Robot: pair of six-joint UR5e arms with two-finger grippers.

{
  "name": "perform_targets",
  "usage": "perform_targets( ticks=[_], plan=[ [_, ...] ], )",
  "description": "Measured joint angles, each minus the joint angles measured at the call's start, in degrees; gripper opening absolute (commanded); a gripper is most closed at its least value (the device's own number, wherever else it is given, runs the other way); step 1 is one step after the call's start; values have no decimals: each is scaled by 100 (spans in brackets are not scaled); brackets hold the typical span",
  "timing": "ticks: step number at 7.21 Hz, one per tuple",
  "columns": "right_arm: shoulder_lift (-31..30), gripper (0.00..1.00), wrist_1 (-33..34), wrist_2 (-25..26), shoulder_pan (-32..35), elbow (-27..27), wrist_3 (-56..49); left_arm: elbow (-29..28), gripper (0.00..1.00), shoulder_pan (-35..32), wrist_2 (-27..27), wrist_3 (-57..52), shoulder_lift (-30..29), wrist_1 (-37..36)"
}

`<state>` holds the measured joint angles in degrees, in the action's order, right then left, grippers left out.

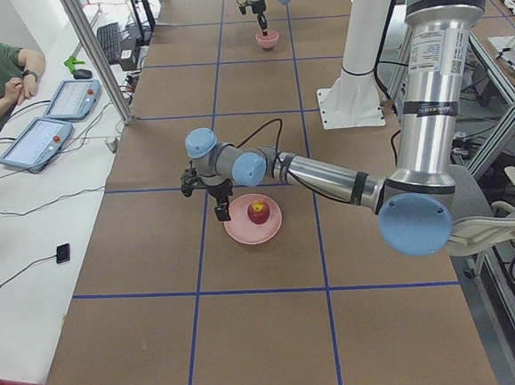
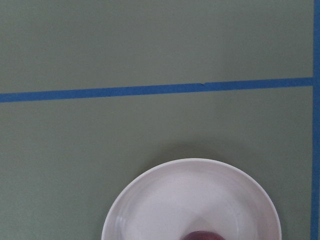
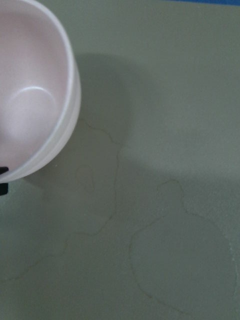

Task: Move apple from plate to bowl
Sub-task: 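Lower right gripper to the pink bowl rim while left gripper nears the plate, then drag the bowl inward with right gripper while left gripper grasps the red apple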

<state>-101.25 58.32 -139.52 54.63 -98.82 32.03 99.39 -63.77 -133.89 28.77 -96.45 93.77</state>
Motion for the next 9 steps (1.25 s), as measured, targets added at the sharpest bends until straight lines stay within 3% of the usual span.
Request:
perform_targets(
  ticks=[5,9],
  plan=[
    [720,0,67,-1007,725,-87,965,83,98,443,42,118,66,-8],
    [1186,0,92,-1288,935,-137,1773,16,98,740,124,94,85,-8]
  ],
)
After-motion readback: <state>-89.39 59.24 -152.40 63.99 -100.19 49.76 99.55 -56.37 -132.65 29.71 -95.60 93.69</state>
